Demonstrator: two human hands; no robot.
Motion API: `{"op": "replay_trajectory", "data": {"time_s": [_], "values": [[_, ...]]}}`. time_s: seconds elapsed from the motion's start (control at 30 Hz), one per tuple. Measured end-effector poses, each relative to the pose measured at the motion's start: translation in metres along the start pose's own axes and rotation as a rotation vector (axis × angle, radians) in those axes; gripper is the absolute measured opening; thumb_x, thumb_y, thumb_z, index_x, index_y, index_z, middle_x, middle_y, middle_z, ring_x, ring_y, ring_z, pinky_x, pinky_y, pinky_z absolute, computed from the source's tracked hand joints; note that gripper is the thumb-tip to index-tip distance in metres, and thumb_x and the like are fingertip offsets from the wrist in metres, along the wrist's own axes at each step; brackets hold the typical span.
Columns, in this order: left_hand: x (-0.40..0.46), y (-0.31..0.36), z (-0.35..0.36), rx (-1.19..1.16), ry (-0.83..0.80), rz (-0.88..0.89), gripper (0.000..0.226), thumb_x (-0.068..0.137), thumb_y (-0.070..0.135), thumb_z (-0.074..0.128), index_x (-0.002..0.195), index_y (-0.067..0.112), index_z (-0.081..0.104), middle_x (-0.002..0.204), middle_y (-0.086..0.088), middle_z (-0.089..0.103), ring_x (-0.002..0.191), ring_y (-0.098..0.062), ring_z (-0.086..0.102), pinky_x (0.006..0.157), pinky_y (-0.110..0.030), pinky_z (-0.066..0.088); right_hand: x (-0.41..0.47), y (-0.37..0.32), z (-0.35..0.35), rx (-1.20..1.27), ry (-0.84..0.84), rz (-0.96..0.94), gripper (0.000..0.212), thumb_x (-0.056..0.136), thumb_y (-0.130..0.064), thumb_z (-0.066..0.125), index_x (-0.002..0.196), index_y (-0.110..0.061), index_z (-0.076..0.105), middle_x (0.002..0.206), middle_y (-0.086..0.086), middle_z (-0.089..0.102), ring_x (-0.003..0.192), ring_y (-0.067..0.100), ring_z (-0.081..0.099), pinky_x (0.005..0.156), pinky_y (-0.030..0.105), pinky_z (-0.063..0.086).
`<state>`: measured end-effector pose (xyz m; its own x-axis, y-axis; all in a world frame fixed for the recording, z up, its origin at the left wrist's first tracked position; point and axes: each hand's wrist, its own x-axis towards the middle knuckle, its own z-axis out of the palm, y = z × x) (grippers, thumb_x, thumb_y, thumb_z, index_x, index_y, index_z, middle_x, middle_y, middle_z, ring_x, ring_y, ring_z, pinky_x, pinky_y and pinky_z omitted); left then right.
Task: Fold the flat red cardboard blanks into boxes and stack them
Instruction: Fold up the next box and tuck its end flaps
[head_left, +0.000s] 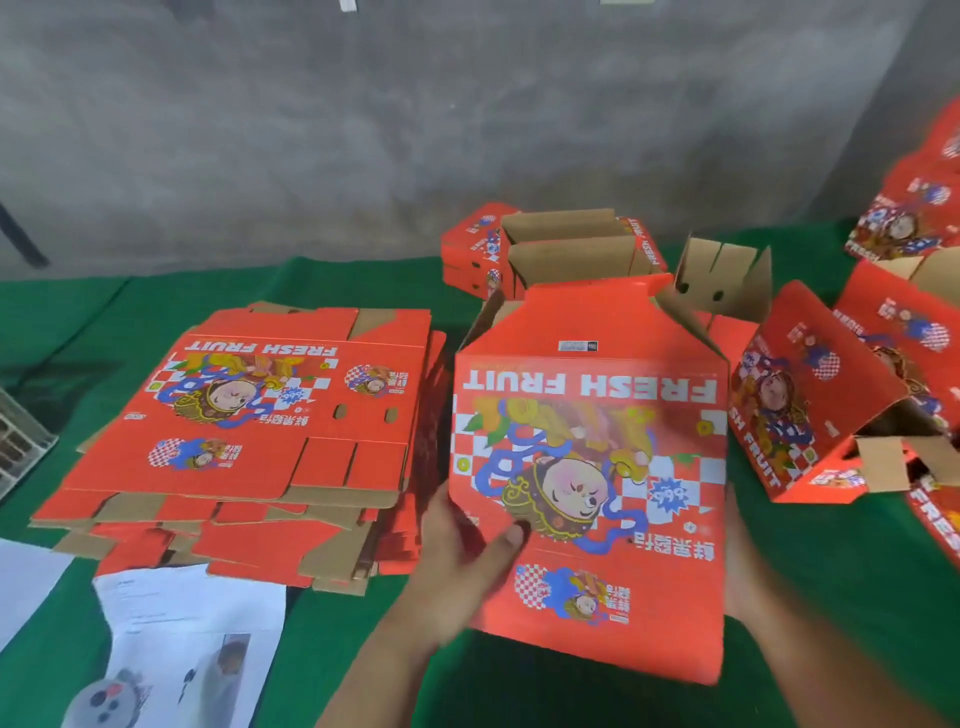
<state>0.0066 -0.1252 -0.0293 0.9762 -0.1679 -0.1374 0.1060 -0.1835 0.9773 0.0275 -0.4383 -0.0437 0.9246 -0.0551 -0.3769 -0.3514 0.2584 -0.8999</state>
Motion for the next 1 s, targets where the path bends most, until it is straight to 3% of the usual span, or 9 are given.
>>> {"op": "replay_trajectory", "data": {"time_s": [0.07, 0.17, 0.23, 0.3, 0.47, 0.6, 0.73, 0.9, 1.0], "values": [[-0.004, -0.009, 0.02, 0.159, -0.063, -0.147, 0.137, 0.07, 0.082, 0.071, 0.156, 0.044, -0.028, 0.169, 0.011, -0.002, 0.158, -0.014, -0.001, 0.13, -0.047, 0.01, -0.007, 0.002, 0.005, 0.099, -0.115, 0.003, 0.065, 0.093, -0.076, 0.05, 0.123, -0.023, 0.075, 0.121, 0.012, 0.074, 0.105, 0.03, 0.074, 0.078, 0.042, 0.061], [-0.002, -0.007, 0.03, 0.255, -0.054, -0.272, 0.136, 0.074, 0.089, 0.061, 0.15, 0.042, -0.04, 0.164, 0.006, -0.04, 0.156, -0.025, -0.027, 0.128, -0.05, -0.008, -0.011, 0.004, 0.016, -0.037, -0.021, -0.084, 0.069, 0.092, -0.078, 0.05, 0.121, -0.02, 0.072, 0.116, 0.014, 0.075, 0.109, 0.038, 0.072, 0.077, 0.044, 0.061], [0.002, 0.005, 0.041, 0.134, -0.199, -0.173, 0.129, 0.079, 0.084, 0.063, 0.154, 0.043, -0.033, 0.168, 0.006, -0.032, 0.158, -0.018, -0.019, 0.129, -0.045, 0.0, -0.013, 0.005, 0.025, -0.169, 0.239, -0.296, 0.072, 0.088, -0.077, 0.058, 0.117, -0.011, 0.064, 0.11, 0.017, 0.073, 0.107, 0.042, 0.07, 0.082, 0.047, 0.061], [0.005, 0.019, 0.065, -0.188, -0.36, -0.007, 0.127, 0.089, 0.054, 0.075, 0.156, 0.039, -0.033, 0.175, 0.003, -0.003, 0.159, -0.011, 0.013, 0.128, -0.037, 0.023, -0.023, 0.009, 0.039, -0.281, 0.456, -0.48, 0.065, 0.084, -0.073, 0.064, 0.109, -0.014, 0.061, 0.105, 0.009, 0.072, 0.103, 0.027, 0.071, 0.091, 0.041, 0.058], [0.018, 0.034, 0.081, -0.305, -0.151, 0.22, 0.076, 0.093, 0.022, 0.079, 0.153, 0.027, 0.032, 0.14, 0.001, 0.064, 0.117, -0.011, 0.065, 0.096, -0.027, 0.054, -0.042, 0.015, 0.08, -0.438, 0.644, -0.633, 0.041, 0.077, -0.064, 0.065, 0.102, -0.038, 0.047, 0.107, -0.005, 0.057, 0.103, 0.018, 0.05, 0.092, 0.046, 0.044], [0.036, 0.027, 0.041, -0.33, -0.133, 0.16, 0.06, 0.082, 0.041, 0.088, 0.134, 0.033, 0.06, 0.124, 0.002, 0.075, 0.104, -0.01, 0.072, 0.081, -0.021, 0.056, -0.042, 0.004, 0.067, -0.381, 0.4, -0.668, 0.039, 0.074, -0.053, 0.065, 0.102, -0.032, 0.048, 0.099, -0.01, 0.057, 0.09, 0.012, 0.056, 0.083, 0.029, 0.045], [0.048, 0.013, 0.014, -0.268, -0.204, 0.124, 0.04, 0.083, 0.03, 0.084, 0.121, 0.028, 0.073, 0.117, -0.006, 0.077, 0.102, -0.014, 0.072, 0.084, -0.026, 0.056, -0.016, -0.026, 0.056, 0.121, 0.373, -0.39, 0.04, 0.1, -0.058, 0.047, 0.134, -0.038, 0.049, 0.129, 0.001, 0.056, 0.121, 0.021, 0.054, 0.102, 0.037, 0.043], [0.041, -0.008, -0.001, -0.264, -0.172, 0.059, 0.045, 0.088, 0.032, 0.083, 0.13, 0.023, 0.069, 0.13, -0.016, 0.071, 0.119, -0.032, 0.069, 0.096, -0.042, 0.056, 0.02, -0.059, 0.032, -0.138, 0.381, -0.392, 0.063, 0.102, -0.053, 0.05, 0.16, -0.044, 0.026, 0.166, -0.007, 0.028, 0.145, 0.011, 0.031, 0.12, 0.043, 0.024], [0.043, -0.002, -0.01, -0.18, -0.181, 0.09, 0.051, 0.093, 0.034, 0.079, 0.14, 0.025, 0.061, 0.133, -0.014, 0.07, 0.124, -0.035, 0.066, 0.105, -0.057, 0.052, 0.032, -0.073, 0.027, -0.215, 0.19, -0.395, 0.057, 0.095, -0.053, 0.055, 0.149, -0.04, 0.043, 0.149, -0.017, 0.046, 0.13, -0.011, 0.046, 0.106, 0.015, 0.032]]}}
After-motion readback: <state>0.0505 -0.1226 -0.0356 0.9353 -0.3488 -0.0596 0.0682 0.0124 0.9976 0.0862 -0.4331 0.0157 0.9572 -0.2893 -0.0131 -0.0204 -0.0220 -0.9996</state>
